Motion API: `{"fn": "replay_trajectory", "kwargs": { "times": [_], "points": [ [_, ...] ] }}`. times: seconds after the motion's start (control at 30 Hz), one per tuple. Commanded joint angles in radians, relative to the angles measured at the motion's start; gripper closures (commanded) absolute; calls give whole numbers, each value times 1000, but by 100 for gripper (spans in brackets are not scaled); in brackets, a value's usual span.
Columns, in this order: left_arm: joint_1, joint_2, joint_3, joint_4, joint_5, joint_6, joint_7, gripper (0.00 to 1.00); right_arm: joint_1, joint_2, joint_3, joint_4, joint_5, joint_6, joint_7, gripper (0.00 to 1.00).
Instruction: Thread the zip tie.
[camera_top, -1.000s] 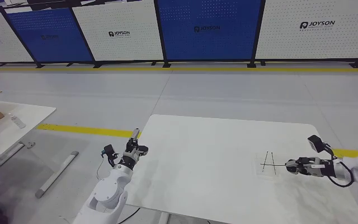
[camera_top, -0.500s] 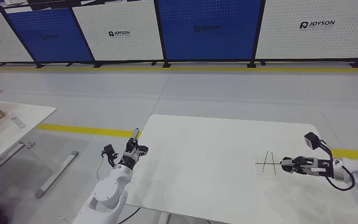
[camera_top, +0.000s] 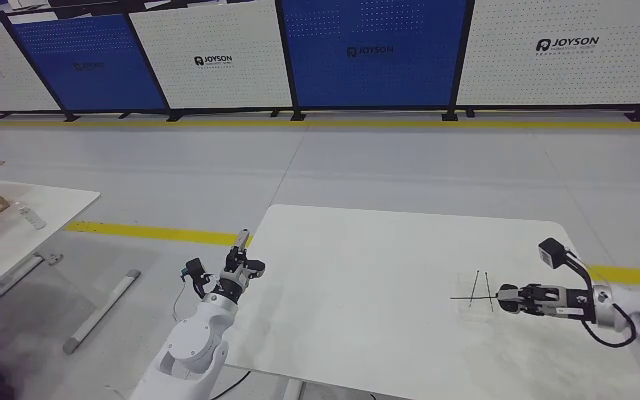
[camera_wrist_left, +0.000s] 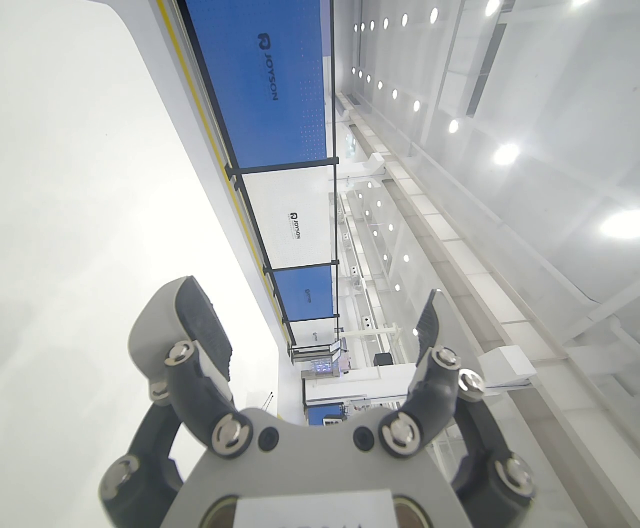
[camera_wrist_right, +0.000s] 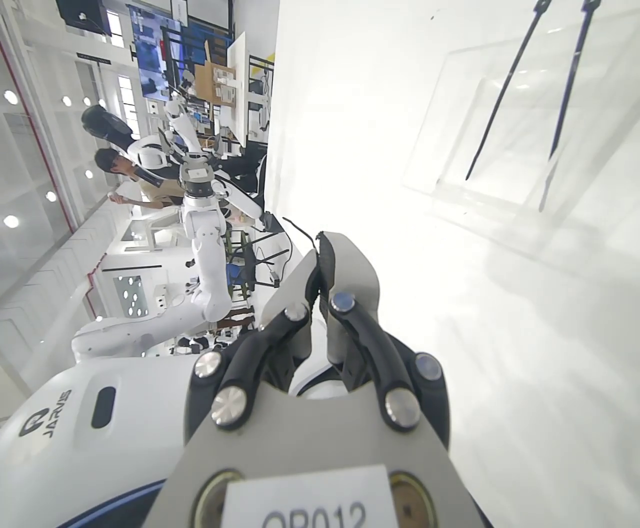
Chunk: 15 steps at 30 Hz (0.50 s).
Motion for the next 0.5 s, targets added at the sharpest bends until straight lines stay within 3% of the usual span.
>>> {"fn": "replay_trajectory", "kwargs": {
  "times": [0.0, 0.23, 0.47],
  "points": [
    [0, 0, 0, 0, 0, 0, 0, 0, 0, 0, 0, 0, 0, 0, 0, 100],
    [0, 0, 0, 0, 0, 0, 0, 0, -6, 0, 5, -13, 1, -7, -41, 100],
    [0, 0, 0, 0, 0, 0, 0, 0, -36, 4, 36, -79, 23, -176, -73, 100]
  ]
}}
